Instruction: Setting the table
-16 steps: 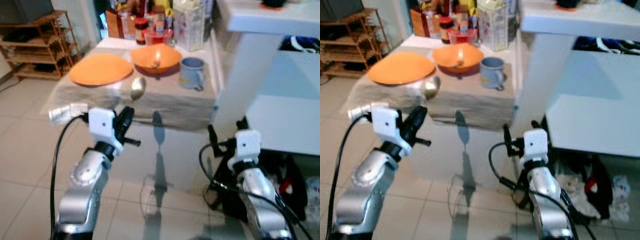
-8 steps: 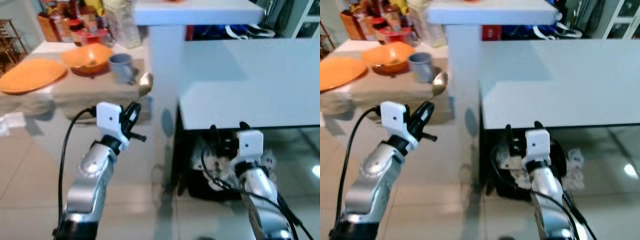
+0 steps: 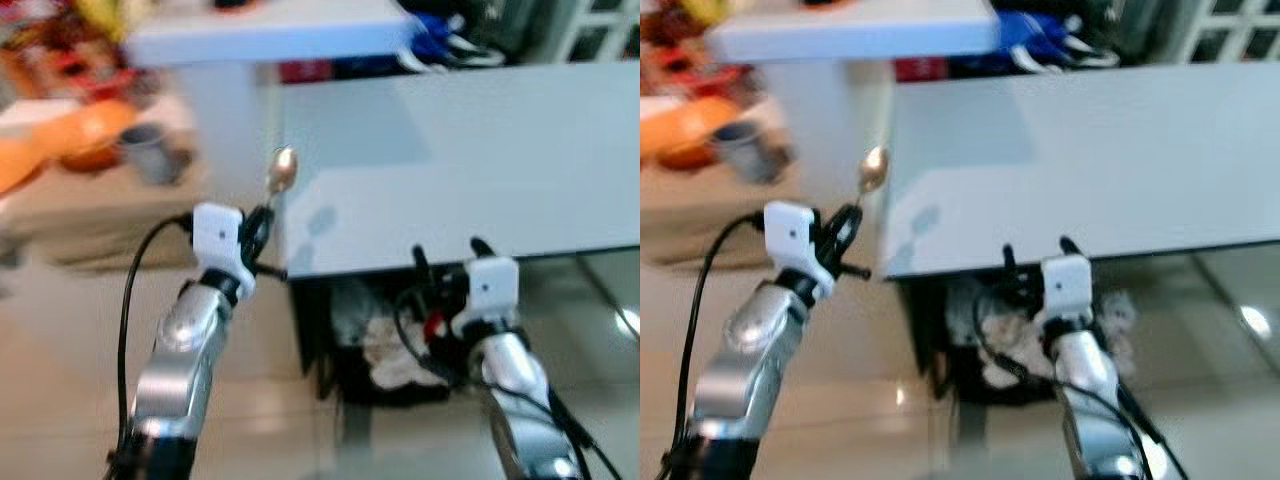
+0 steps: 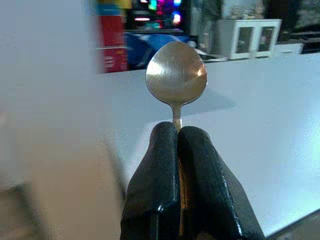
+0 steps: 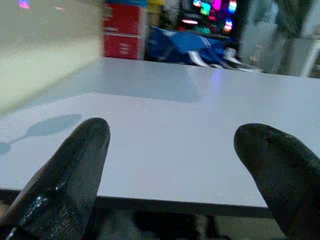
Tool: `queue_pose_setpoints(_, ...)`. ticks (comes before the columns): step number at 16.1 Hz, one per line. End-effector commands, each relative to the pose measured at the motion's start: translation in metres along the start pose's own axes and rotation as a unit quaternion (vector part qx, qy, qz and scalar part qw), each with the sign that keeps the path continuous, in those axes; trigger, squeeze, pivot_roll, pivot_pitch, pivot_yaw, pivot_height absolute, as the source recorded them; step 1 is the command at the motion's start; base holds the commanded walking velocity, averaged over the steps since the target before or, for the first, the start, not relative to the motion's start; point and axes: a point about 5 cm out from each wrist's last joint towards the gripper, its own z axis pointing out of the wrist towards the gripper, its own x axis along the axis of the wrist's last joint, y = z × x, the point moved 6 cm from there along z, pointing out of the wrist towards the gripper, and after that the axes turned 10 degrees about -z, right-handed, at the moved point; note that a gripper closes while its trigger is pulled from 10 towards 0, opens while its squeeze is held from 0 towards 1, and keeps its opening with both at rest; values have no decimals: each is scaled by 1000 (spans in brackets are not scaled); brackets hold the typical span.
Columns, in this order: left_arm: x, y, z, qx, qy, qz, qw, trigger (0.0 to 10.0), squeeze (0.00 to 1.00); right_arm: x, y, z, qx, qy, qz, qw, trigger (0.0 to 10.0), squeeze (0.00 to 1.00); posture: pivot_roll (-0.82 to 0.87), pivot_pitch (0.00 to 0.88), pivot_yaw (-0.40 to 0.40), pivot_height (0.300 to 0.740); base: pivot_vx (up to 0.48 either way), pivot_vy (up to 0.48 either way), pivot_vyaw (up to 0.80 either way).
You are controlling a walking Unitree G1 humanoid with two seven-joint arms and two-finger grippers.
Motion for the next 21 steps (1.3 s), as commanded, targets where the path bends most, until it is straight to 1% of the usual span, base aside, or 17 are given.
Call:
queue_pose_setpoints(1,6,12,4,-17,11,5,1000,0,0,0,8,-1,-11,-2,-4,1000,10000,0,-139,0,78,735,345,-330,0)
queue_pose_setpoints(6,6,15,6,-25,11,13,1000,0,0,-2,9,-1,-14,-3,-4,1000,10000,0,-142,0,81,735,344,-331,0)
queue_pose_setpoints(10,6,22,7,-36,13,14,999,0,0,-2,11,-1,-14,-2,-6,1000,10000,0,-146,0,81,735,339,-336,0)
queue_pose_setpoints(12,5,25,9,-37,14,22,999,0,0,-1,10,0,-13,0,-6,1000,10000,0,-146,0,81,735,315,-358,0)
queue_pose_setpoints(15,5,24,10,-33,15,21,999,0,0,1,10,1,-12,4,-8,1000,10000,0,-146,0,77,735,283,-385,0)
queue_pose_setpoints(17,5,24,11,-33,15,21,999,0,0,1,11,1,-14,2,-11,1000,10000,0,-146,0,77,735,270,-394,781)
queue_pose_setpoints(18,5,25,11,-33,16,21,999,0,0,0,11,1,-15,0,-4,1000,10000,0,-146,0,77,735,274,-390,0)
queue_pose_setpoints(21,5,25,12,-30,15,22,999,0,0,-1,10,0,-12,-2,-7,1000,10000,0,-146,0,76,735,270,-395,0)
